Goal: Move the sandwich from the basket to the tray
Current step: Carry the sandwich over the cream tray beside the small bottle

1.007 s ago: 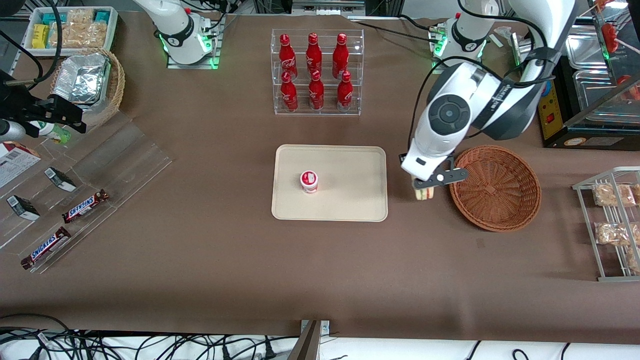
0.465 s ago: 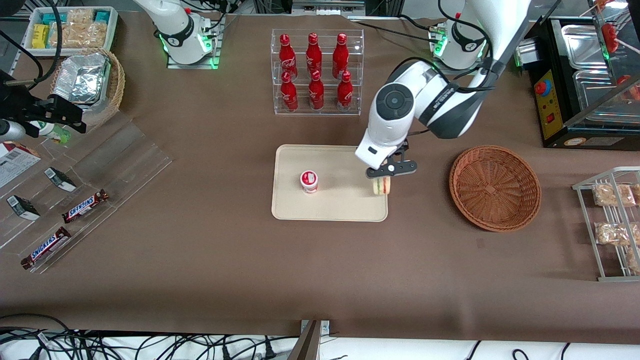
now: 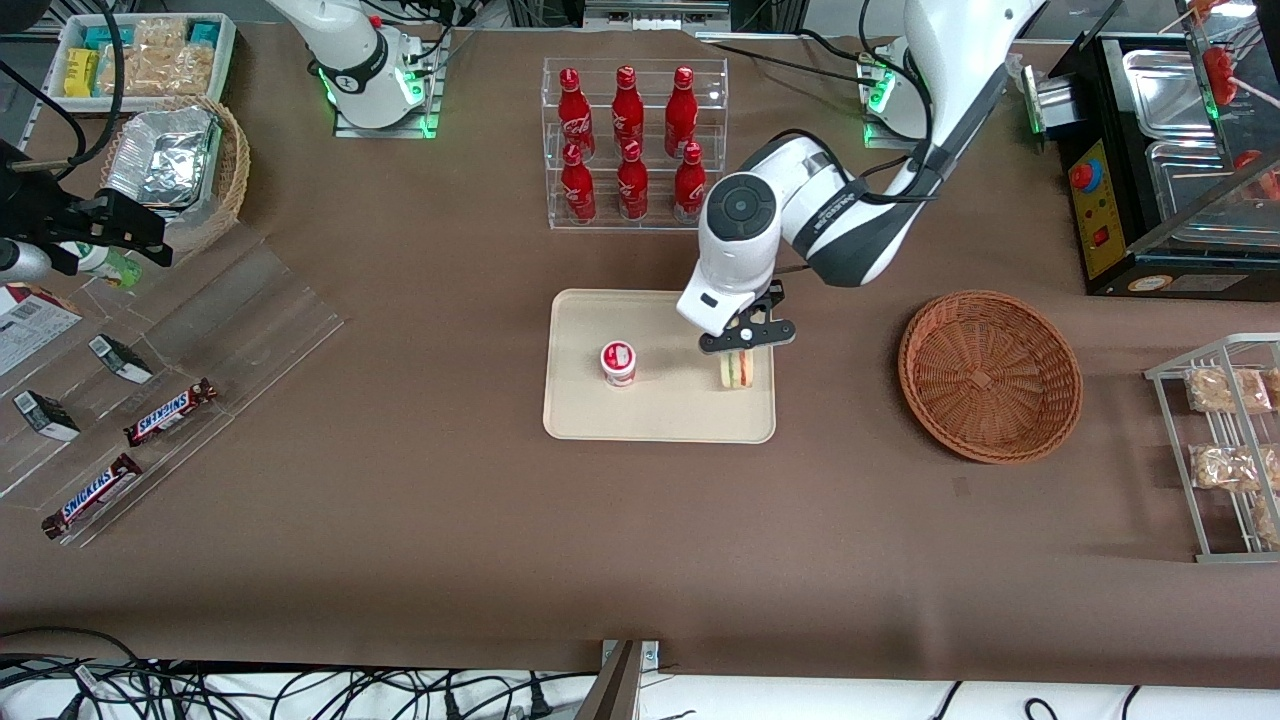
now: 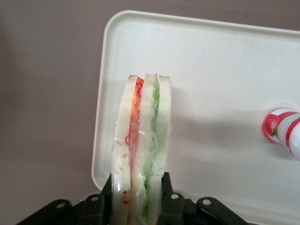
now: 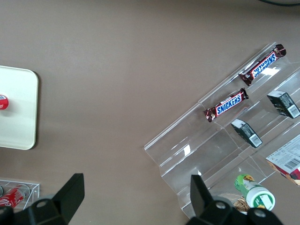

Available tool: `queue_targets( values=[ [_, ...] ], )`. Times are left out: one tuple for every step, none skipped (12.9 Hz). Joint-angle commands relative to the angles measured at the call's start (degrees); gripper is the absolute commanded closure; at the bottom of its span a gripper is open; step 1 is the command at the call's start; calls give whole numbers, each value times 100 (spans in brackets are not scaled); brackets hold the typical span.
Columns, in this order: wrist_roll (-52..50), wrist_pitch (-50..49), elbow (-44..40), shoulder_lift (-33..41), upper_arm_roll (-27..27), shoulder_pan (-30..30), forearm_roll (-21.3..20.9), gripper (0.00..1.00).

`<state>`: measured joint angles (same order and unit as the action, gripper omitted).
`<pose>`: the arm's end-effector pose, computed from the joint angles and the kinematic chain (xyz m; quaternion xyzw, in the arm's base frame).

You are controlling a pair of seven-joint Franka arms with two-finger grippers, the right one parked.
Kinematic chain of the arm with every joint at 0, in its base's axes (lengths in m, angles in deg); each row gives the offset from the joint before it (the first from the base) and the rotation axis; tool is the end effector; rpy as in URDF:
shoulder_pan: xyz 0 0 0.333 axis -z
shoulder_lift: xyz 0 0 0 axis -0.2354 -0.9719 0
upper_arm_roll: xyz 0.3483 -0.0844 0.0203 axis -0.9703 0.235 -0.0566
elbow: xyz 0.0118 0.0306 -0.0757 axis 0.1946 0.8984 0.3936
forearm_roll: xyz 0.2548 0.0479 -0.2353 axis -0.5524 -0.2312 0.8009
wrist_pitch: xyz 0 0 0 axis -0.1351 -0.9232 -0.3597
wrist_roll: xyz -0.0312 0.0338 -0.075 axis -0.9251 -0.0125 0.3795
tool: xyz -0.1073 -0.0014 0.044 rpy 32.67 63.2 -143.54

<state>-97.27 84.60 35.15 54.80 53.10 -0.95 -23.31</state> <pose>0.5095 -0.3813 0.3369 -0.9954 -0.0777 0.0319 0.0459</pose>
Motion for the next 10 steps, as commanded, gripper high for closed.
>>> queue_targets(
  values=[
    [-307, 129, -295, -337, -44, 175, -510, 60],
    [-456, 147, -452, -495, -35, 210, -652, 60],
    [-536, 138, -645, -627, -35, 263, -766, 60],
    [-554, 138, -682, -689, -44, 289, -785, 60],
    [-563, 138, -674, -698, -44, 298, -794, 60],
    [-563, 138, -674, -707, -53, 298, -802, 60],
    [-563, 147, -674, -707, -53, 298, -802, 60],
    [-563, 147, -674, -716, -53, 298, -802, 60],
    [-563, 147, -656, -742, -53, 298, -802, 60],
    [-563, 138, -656, -742, -53, 298, -802, 60]
  ],
)
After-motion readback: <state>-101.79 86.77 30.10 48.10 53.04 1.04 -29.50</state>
